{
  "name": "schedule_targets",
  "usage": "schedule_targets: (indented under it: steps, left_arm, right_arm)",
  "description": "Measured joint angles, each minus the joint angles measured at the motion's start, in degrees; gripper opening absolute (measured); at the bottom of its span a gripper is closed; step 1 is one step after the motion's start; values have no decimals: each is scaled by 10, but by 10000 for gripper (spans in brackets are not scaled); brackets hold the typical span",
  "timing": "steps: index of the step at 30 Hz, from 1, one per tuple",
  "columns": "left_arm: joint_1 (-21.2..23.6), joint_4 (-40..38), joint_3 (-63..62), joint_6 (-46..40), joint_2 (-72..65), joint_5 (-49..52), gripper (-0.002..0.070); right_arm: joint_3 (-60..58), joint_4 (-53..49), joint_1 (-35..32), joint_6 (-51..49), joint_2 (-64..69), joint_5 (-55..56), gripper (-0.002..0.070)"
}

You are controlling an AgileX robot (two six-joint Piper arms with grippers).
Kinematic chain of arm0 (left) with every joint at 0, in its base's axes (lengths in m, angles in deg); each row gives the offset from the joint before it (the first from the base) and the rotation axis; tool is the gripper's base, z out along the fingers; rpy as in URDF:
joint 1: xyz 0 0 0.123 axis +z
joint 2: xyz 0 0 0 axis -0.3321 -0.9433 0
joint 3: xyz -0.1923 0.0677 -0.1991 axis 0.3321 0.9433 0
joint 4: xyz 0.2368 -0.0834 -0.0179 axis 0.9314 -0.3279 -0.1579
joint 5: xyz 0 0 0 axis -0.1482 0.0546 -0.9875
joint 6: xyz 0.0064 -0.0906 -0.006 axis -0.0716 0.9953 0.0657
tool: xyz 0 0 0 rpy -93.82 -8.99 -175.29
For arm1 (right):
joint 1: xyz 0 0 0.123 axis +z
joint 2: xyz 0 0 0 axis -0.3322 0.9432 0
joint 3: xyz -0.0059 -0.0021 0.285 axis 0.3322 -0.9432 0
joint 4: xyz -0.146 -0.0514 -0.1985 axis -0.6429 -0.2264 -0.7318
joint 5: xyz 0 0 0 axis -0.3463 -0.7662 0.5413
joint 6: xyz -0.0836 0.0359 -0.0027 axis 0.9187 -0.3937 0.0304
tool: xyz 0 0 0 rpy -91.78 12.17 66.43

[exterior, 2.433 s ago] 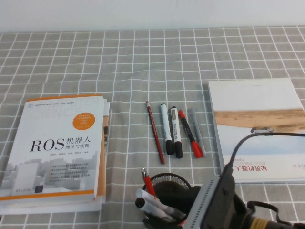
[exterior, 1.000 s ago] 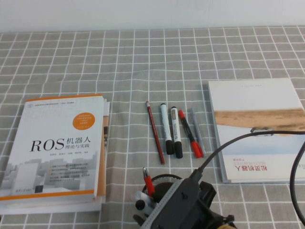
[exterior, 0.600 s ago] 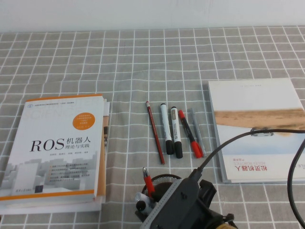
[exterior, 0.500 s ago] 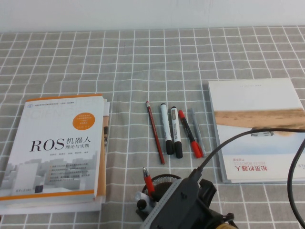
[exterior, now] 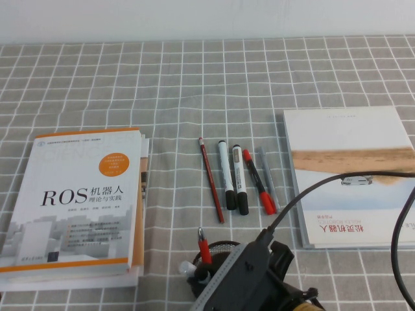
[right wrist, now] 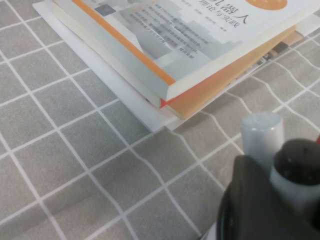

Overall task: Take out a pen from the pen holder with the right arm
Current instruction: 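Take a marker out of the pen holder and lay it on the table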

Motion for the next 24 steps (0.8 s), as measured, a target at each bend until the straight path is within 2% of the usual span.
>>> schedule_targets:
  steps: [24]
  left_arm:
    - [0,0,0,0,0,0,-3]
  right_arm:
    - [0,-37,0,0,-51,-10,94]
